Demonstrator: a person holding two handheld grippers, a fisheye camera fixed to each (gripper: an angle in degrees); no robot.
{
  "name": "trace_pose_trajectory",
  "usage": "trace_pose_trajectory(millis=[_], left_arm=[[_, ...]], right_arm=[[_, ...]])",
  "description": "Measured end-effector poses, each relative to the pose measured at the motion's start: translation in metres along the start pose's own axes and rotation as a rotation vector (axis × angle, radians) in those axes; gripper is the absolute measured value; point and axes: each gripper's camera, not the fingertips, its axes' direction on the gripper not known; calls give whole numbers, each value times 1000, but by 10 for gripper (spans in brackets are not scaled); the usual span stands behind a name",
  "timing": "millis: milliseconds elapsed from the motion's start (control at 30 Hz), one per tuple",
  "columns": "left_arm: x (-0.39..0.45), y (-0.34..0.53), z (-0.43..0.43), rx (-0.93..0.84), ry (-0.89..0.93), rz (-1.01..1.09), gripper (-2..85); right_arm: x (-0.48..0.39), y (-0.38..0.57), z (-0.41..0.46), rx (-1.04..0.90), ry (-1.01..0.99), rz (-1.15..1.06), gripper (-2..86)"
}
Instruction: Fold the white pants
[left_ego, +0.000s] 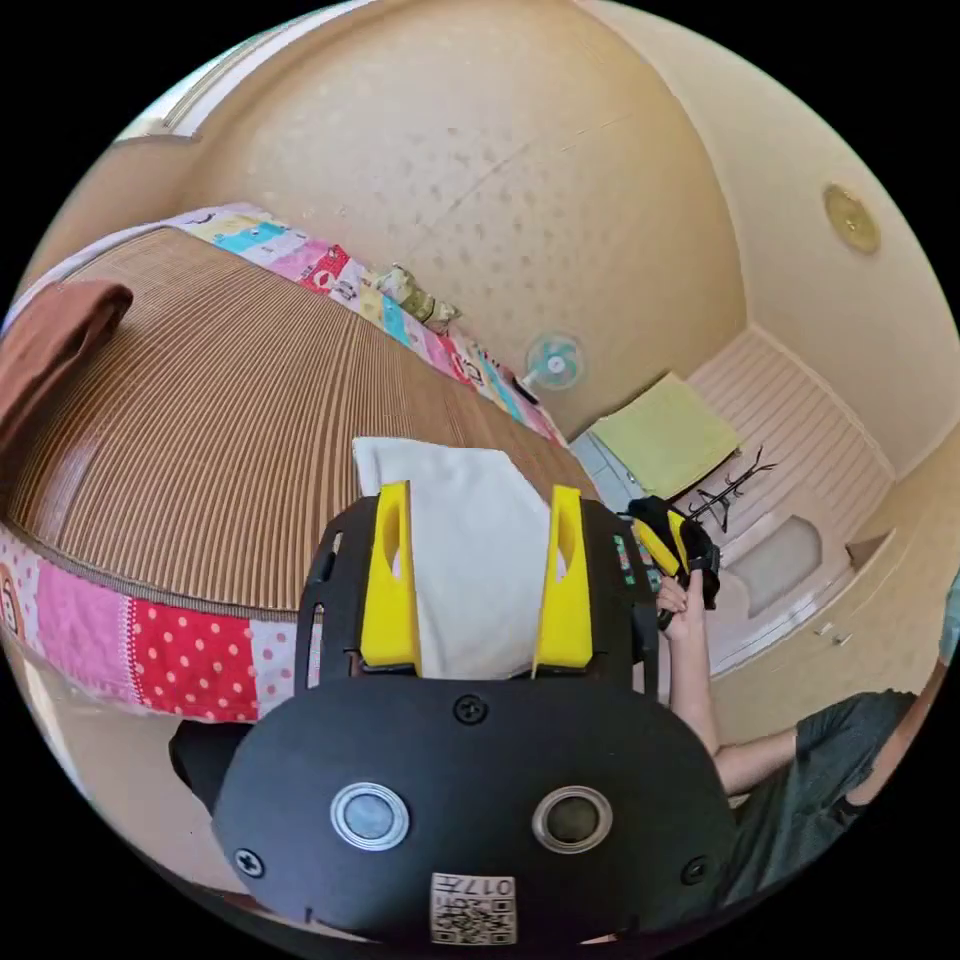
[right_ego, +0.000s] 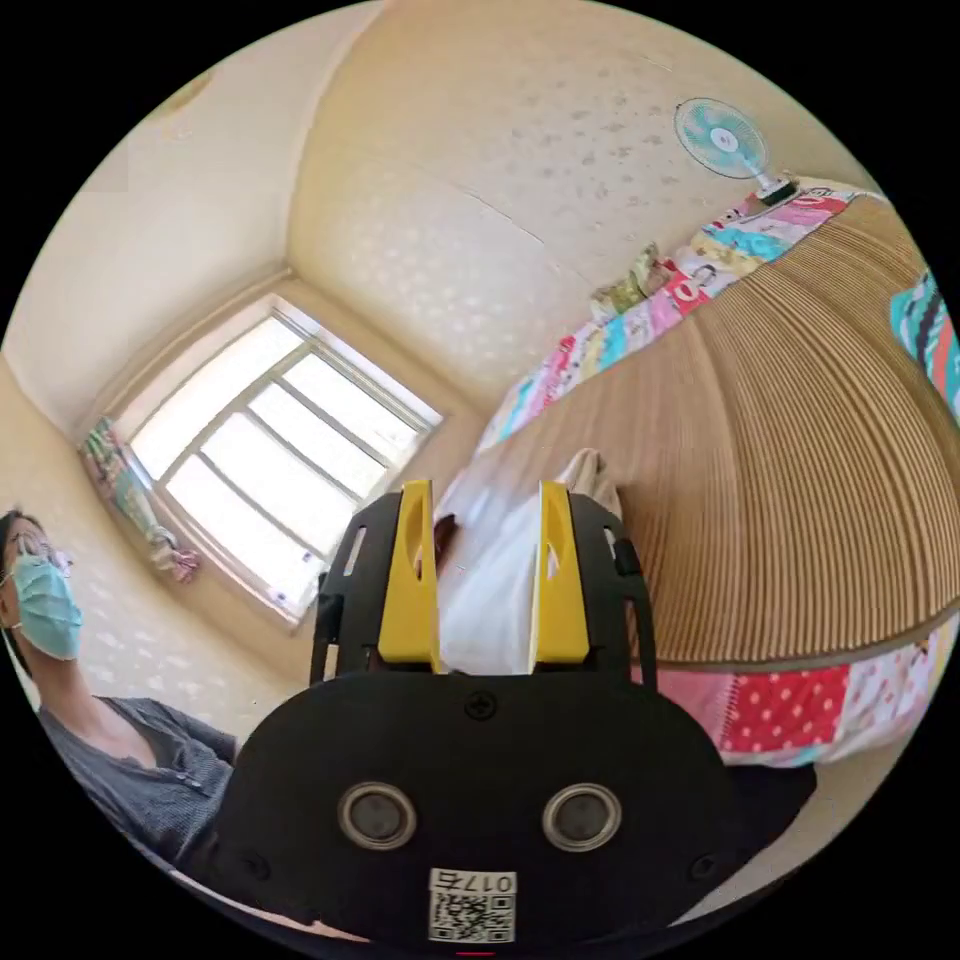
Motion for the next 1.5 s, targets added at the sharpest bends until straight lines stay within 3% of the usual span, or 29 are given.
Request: trace_pose_trajectory(millis=[67, 133, 233, 300, 367, 467, 500, 567, 600, 733, 867, 1033, 1133, 1333, 1500], left_arm=[[-12, 18, 29, -67, -58, -35, 184], [-25, 31, 60, -140, -39, -77, 183], [-32, 39, 103, -206, 216, -83, 134], [-23, 38, 100, -168, 245, -68, 106], [-4, 37, 88, -133, 256, 47, 96], [17, 43, 82, -114, 329, 118, 96], [18, 46, 92, -154, 299, 80, 94], [15, 49, 110, -217, 226, 24, 98], [14, 52, 114, -204, 197, 11, 108], [14, 49, 112, -111, 174, -28, 174], [26, 28, 139, -128, 192, -9, 183], [42, 4, 178, -124, 152, 21, 183], [43, -13, 221, -237, 140, 7, 200], [56, -21, 248, -338, 229, 9, 211], [76, -6, 254, -409, 257, 23, 165]], right_arm=[[18, 31, 47, -165, 108, -18, 149], [33, 52, 85, -279, 86, -27, 147], [34, 77, 130, -426, 11, -132, 88], [25, 82, 121, -396, -6, -228, 59], [38, 90, 87, -269, -258, -288, 43], [88, 119, 73, -233, -435, -202, 41], [97, 127, 75, -251, -398, -182, 42], [127, 158, 104, -478, -108, -86, 49], [131, 164, 110, -517, -99, -77, 51], [126, 173, 91, -453, -83, -59, 77], [129, 153, 62, -252, -42, -13, 145], [148, 133, 105, -327, 62, 7, 198], [160, 138, 145, -412, 92, 9, 209], [193, 163, 176, -484, -165, 112, 186], [209, 197, 172, -527, -357, 161, 175]])
